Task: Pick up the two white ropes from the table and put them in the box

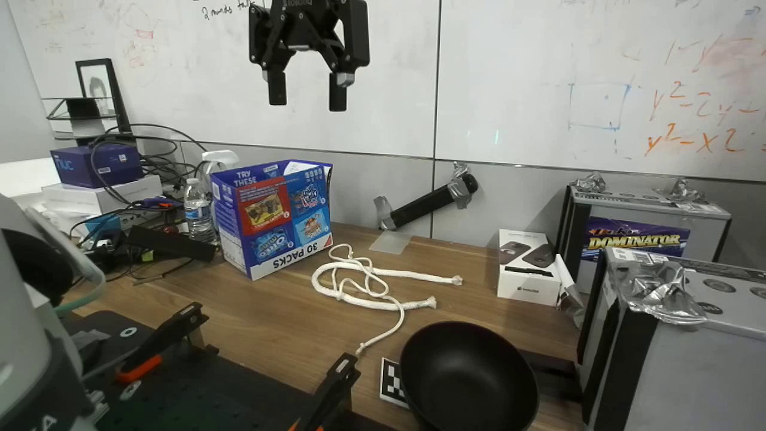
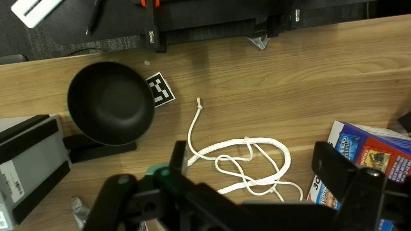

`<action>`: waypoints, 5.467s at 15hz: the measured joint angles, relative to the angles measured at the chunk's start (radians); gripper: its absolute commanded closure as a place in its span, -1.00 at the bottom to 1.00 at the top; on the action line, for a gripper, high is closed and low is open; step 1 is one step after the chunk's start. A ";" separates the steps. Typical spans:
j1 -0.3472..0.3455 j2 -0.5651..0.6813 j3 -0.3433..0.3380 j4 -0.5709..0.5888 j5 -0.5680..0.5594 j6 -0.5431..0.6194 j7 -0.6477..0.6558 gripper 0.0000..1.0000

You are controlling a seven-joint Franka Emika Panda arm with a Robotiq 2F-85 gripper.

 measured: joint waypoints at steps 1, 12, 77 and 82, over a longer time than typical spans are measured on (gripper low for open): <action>0.000 0.003 0.000 0.000 0.000 0.000 0.000 -1.00; 0.005 0.330 -0.014 0.030 -0.011 0.281 -0.191 -1.00; 0.077 1.559 0.048 0.719 -0.173 0.834 -0.286 -0.37; 0.077 1.556 0.049 0.723 -0.173 0.845 -0.286 0.41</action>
